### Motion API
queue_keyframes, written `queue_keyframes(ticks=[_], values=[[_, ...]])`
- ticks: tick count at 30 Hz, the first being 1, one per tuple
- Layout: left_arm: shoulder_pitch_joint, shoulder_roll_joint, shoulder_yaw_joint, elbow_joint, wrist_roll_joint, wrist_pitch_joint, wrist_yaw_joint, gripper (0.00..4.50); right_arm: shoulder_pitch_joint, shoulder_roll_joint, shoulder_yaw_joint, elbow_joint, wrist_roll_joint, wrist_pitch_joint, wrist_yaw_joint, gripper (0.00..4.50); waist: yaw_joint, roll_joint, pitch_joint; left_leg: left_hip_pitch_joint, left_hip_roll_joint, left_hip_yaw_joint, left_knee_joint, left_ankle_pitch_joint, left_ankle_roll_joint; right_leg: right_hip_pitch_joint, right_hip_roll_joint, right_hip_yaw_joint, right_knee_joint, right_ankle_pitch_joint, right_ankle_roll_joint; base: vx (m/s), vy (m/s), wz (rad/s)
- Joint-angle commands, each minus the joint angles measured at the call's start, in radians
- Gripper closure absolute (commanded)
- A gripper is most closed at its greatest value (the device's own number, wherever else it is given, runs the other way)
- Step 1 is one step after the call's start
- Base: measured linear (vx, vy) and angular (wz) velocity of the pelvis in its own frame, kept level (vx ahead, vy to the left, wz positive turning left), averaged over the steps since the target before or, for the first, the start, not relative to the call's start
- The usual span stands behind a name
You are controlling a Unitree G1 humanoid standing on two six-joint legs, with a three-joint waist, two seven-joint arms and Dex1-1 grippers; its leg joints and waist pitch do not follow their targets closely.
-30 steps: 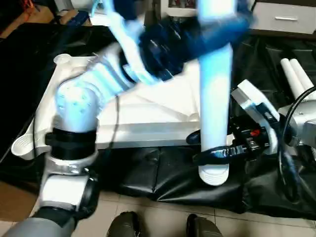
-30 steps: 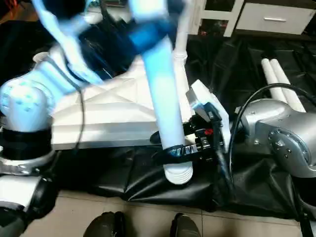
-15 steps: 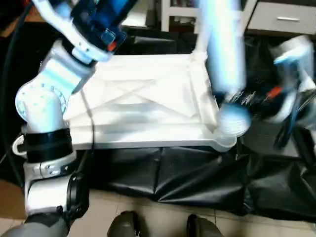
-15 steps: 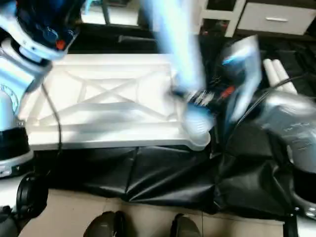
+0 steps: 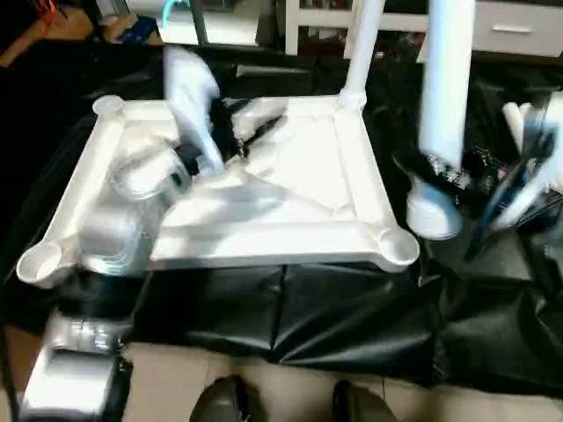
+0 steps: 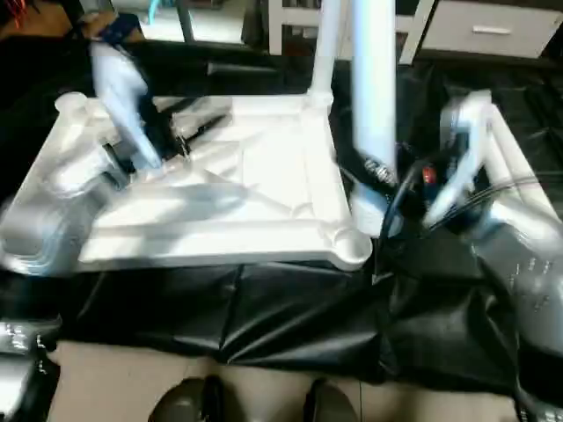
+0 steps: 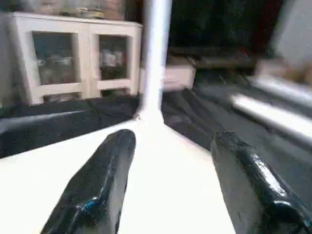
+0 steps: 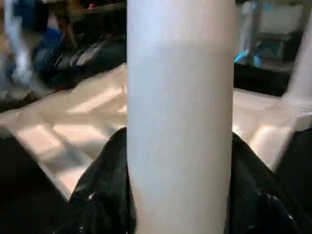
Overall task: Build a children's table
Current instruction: Insert table leg to table base
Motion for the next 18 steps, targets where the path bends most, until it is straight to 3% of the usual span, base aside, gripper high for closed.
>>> queue_keyframes(ticks=[1, 4, 5, 7, 9, 13, 16, 18], values=[[-0.094, -0.028, 0.032, -0.029, -0.056, 0.007, 0.03, 1.65, -0.012, -0.002, 0.043, -0.061, -0.029, -0.043, -0.006, 2.64, -0.005, -0.011, -0.103, 0.036, 0.009, -0.008, -0.065, -0.176, 0.028, 0.057, -0.019, 0.013, -0.065, -0.218, -0.2, 0.0, 0.0, 0.0], [-0.142, -0.045, 0.003, -0.038, -0.051, -0.005, 0.013, 1.65, -0.013, -0.013, 0.081, -0.058, -0.052, -0.054, -0.004, 2.64, -0.003, -0.015, -0.096, 0.033, 0.009, -0.01, -0.068, -0.183, 0.039, 0.06, -0.021, 0.011, -0.068, -0.24, -0.2, 0.0, 0.0, 0.0], [-0.171, -0.055, -0.043, -0.055, -0.019, -0.01, -0.006, 1.65, -0.005, -0.023, 0.111, -0.05, -0.083, -0.073, 0.001, 2.64, -0.005, -0.015, -0.094, 0.032, 0.009, -0.01, -0.068, -0.186, 0.045, 0.06, -0.021, 0.011, -0.071, -0.248, -0.195, 0.0, 0.0, 0.0], [-0.178, -0.062, -0.056, -0.073, -0.011, -0.007, -0.011, 1.65, 0.002, -0.027, 0.123, -0.048, -0.103, -0.089, 0.005, 2.64, -0.007, -0.013, -0.097, 0.034, 0.01, -0.009, -0.068, -0.184, 0.048, 0.061, -0.021, 0.012, -0.073, -0.249, -0.186, 0.0, 0.0, 0.0], [-0.184, -0.09, -0.044, -0.16, -0.079, 0.044, -0.04, 1.65, 0.02, -0.03, 0.131, -0.042, -0.143, -0.117, 0.012, 2.64, -0.005, -0.007, -0.1, 0.033, 0.01, -0.009, -0.066, -0.155, 0.061, 0.062, -0.02, 0.012, -0.068, -0.193, -0.207, 0.0, 0.0, 0.0], [-0.176, -0.098, -0.021, -0.276, -0.235, 0.115, -0.101, 1.65, 0.031, -0.038, 0.132, -0.026, -0.169, -0.13, 0.001, 2.64, -0.007, -0.015, -0.101, 0.029, 0.009, -0.006, -0.063, -0.124, 0.087, 0.068, -0.019, 0.011, -0.059, -0.119, -0.259, 0.0, 0.0, 0.0], [-0.164, -0.102, -0.012, -0.313, -0.285, 0.139, -0.108, 1.65, 0.04, -0.045, 0.145, -0.014, -0.185, -0.146, 0.001, 2.64, -0.01, -0.012, -0.094, 0.032, 0.011, -0.005, -0.066, -0.161, 0.09, 0.066, -0.018, 0.01, -0.068, -0.184, -0.253, 0.0, 0.0, 0.0], [-0.157, -0.103, -0.006, -0.319, -0.266, 0.138, -0.1, 1.65, 0.043, -0.042, 0.148, -0.009, -0.194, -0.154, -0.001, 2.64, -0.014, -0.012, -0.091, 0.033, 0.012, -0.006, -0.07, -0.197, 0.076, 0.064, -0.018, 0.009, -0.076, -0.254, -0.225, 0.0, 0.0, 0.0]])
